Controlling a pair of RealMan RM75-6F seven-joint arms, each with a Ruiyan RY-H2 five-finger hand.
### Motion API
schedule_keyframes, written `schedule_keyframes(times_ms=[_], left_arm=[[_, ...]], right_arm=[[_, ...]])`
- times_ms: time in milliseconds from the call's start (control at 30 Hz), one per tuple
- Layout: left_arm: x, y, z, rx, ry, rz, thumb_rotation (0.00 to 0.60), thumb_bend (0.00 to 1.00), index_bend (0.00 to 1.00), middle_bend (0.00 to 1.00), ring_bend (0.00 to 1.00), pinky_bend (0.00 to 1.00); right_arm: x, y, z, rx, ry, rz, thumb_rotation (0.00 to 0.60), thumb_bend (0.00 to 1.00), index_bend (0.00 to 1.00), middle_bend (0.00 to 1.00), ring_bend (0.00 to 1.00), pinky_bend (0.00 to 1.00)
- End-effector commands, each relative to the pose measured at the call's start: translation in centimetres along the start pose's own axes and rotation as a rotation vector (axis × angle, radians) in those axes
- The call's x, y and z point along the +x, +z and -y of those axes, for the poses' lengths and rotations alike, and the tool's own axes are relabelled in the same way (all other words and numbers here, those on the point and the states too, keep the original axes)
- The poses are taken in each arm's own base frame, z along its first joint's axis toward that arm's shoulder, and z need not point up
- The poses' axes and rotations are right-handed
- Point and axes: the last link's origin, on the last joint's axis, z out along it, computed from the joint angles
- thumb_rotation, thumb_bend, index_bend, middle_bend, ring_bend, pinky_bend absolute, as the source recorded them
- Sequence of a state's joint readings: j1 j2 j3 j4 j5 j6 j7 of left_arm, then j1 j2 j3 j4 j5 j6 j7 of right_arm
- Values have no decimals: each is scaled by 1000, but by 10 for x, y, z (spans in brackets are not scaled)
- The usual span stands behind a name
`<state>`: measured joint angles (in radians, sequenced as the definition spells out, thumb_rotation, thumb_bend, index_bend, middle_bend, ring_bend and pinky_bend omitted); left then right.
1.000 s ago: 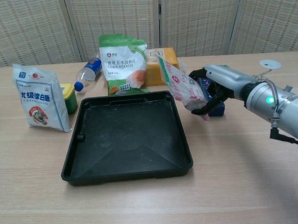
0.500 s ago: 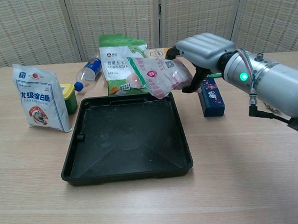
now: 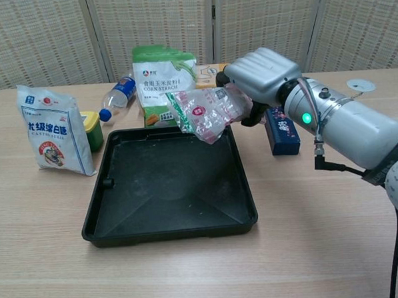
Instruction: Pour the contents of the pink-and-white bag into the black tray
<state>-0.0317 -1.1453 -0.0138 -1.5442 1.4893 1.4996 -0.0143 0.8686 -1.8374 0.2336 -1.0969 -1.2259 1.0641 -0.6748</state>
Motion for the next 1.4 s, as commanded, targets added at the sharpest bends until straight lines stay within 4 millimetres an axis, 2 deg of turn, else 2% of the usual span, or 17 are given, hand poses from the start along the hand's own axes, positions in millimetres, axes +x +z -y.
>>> schedule_keyframes(times_ms=[33,733,933,1233,1400], left_arm=[[0,0,0,1,-1,2,600,319,0,26,54,0],[-4,1,1,5,-4,19,600,319,0,26,54,0],[-5,2,2,8,-3,23,600,319,0,26,54,0],[-6,2,1,7,-1,26,600,319,0,26,54,0],[-5,2,1,10,-2,25,600,319,0,27,53,0]], right_arm=[[-1,0,1,2,-50,-23,600,489,723,599,849,1000],[-16,-1,6,-6,-299,-97,600,489,723,600,849,1000],[-17,0,5,-39,-260,-99,600,489,726,603,848,1000],[-19,-1,4,-35,-300,-117,600,489,733,607,848,1000],[-22,-2,4,-63,-198,-78,600,489,734,607,847,1000]])
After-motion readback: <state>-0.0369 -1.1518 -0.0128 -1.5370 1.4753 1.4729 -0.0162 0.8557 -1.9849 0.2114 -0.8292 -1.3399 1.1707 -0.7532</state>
